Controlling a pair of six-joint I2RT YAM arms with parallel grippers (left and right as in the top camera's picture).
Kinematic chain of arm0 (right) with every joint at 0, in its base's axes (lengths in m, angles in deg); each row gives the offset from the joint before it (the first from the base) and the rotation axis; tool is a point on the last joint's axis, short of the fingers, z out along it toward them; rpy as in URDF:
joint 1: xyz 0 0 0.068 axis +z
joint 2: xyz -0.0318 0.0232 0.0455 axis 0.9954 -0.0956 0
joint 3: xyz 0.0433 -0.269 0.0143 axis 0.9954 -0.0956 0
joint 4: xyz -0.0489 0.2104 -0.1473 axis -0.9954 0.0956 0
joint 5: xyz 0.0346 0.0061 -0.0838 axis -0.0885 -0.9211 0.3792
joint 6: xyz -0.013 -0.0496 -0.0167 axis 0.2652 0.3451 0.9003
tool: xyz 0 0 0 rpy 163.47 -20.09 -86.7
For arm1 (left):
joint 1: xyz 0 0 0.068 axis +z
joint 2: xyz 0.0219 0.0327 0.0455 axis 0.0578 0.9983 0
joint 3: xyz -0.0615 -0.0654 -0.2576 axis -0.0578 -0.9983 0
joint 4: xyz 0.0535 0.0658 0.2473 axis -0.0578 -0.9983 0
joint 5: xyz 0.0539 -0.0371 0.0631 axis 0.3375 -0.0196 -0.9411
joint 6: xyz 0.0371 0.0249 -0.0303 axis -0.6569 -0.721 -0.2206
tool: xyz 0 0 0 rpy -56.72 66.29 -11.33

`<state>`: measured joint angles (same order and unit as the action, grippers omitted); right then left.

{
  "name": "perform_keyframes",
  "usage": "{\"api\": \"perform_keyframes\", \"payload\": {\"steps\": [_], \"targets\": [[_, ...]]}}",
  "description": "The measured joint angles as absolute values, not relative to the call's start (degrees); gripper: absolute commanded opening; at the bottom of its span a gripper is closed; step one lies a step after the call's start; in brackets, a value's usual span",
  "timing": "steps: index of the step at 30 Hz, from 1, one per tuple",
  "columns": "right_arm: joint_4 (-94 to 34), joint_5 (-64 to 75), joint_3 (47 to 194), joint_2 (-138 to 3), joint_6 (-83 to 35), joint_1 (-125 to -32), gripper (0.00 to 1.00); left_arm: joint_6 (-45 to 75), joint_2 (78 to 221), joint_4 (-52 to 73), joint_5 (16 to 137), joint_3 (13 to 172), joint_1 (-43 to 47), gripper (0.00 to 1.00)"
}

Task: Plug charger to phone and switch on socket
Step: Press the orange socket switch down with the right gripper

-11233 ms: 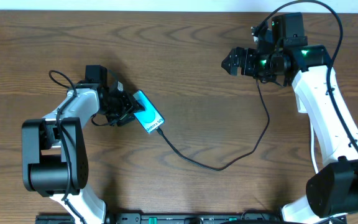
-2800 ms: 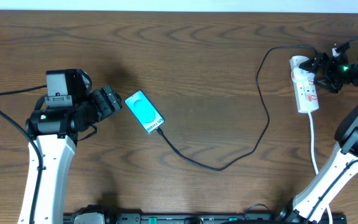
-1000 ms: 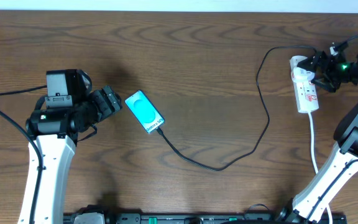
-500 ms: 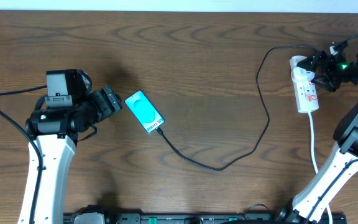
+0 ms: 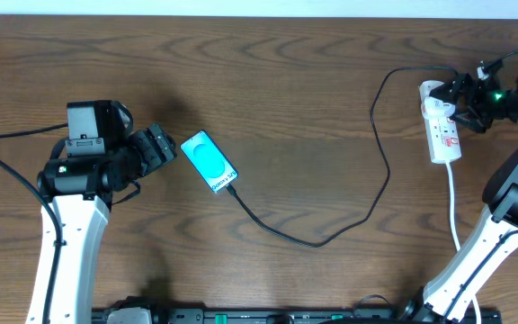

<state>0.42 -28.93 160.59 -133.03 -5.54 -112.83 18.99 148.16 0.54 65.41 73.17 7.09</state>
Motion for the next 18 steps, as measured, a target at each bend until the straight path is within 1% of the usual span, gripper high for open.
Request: {"api": "perform_keyframes", "payload": {"steps": [18], "targets": [[1.7, -27.7, 160.7, -133.0, -5.6, -112.8, 0.99, 19.0, 148.2, 0.5, 65.4, 73.2, 7.1, 0.9]]}}
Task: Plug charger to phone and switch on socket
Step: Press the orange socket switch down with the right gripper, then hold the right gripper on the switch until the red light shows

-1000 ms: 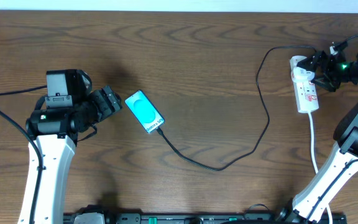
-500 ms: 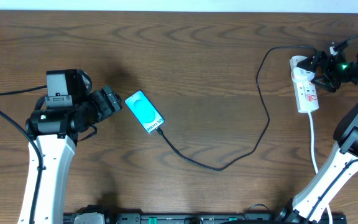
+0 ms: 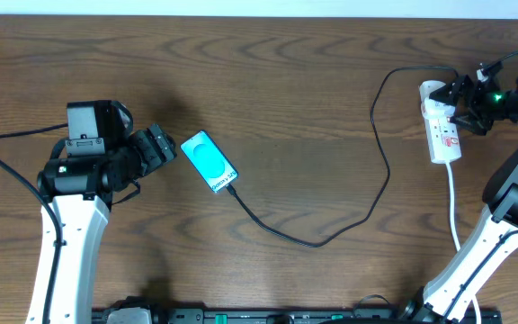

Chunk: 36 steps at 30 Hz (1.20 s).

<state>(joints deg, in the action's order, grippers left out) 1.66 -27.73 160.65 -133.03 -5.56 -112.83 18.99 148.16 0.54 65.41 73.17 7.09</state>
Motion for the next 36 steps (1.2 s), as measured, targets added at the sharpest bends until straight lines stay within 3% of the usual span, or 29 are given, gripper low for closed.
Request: {"api": "perform_keyframes", "payload": {"steps": [36], "targets": [[0.5, -25.4, 161.2, -133.0, -6.0, -111.1, 0.99, 19.0, 148.2, 0.5, 65.4, 73.2, 7.1, 0.9]]}}
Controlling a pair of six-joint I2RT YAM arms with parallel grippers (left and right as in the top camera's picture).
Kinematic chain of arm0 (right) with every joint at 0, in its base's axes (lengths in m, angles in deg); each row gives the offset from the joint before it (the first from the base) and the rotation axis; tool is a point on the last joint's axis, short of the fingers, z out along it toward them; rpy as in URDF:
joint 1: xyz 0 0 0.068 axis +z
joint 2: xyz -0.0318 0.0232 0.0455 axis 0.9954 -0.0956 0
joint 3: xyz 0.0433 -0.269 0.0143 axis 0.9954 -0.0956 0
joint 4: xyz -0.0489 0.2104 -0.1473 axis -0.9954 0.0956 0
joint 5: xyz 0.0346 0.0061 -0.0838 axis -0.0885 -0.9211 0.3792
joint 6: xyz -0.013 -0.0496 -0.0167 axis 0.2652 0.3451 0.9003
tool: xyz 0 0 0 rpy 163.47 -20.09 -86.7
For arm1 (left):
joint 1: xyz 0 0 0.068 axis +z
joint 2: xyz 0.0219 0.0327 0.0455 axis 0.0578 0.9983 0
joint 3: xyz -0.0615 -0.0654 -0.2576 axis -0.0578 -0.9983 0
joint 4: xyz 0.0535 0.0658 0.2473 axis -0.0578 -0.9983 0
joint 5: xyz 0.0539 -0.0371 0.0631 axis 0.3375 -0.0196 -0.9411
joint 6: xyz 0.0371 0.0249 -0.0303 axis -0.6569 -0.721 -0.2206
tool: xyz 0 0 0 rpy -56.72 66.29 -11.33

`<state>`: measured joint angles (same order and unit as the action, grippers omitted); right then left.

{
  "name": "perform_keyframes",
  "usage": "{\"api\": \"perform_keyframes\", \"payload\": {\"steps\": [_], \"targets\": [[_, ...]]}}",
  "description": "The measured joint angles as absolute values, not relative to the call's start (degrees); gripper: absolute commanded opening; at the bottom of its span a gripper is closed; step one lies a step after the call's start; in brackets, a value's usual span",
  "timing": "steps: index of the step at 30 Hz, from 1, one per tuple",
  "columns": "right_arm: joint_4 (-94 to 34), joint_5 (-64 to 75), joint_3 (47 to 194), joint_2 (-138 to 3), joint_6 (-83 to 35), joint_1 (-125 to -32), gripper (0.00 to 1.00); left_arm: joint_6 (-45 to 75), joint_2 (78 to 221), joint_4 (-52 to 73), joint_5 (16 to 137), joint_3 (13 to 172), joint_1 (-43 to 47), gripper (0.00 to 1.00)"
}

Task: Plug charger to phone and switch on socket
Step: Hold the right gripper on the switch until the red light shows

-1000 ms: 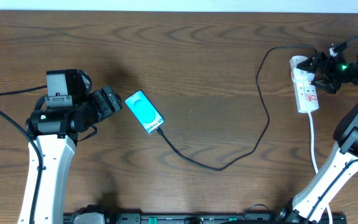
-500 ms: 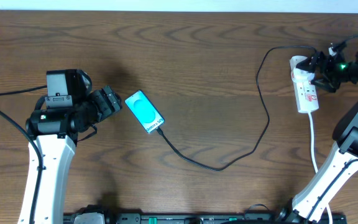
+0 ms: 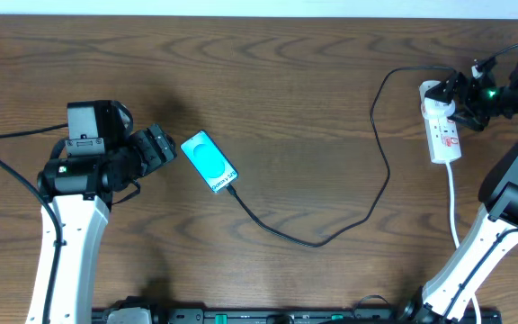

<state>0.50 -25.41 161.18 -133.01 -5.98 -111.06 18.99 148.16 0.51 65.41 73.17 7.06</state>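
A turquoise phone [image 3: 209,161] lies flat left of centre, with a black charger cable [image 3: 349,216] plugged into its lower right end. The cable loops across the table up to a white socket strip [image 3: 442,131] at the far right, where the charger plug [image 3: 432,89] sits in its top end. My right gripper [image 3: 457,101] is at the strip's upper right side, over its top part; its jaw state cannot be read. My left gripper [image 3: 165,148] rests just left of the phone, apart from it, and its jaws are unclear from above.
The strip's white lead [image 3: 454,207] runs down toward the right arm's base [image 3: 461,270]. A black cable trails off the left arm at the left edge. A dark rail [image 3: 268,315] lines the table's front edge.
My right gripper has shifted slightly up along the top of the socket strip. The phone, cable and left arm stay where they were.
The phone lay with the cable in it and my left gripper beside it at every moment. My right gripper stayed at the upper part of the socket strip, with only small shifts, and now sits a little higher.
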Motion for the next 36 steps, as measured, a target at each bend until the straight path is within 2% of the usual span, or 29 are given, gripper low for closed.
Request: {"api": "perform_keyframes", "payload": {"steps": [36], "targets": [[1.5, -26.7, 161.2, -133.0, -7.0, -113.5, 0.99, 19.0, 148.2, 0.0, 65.4, 73.2, 7.1, 0.89]]}}
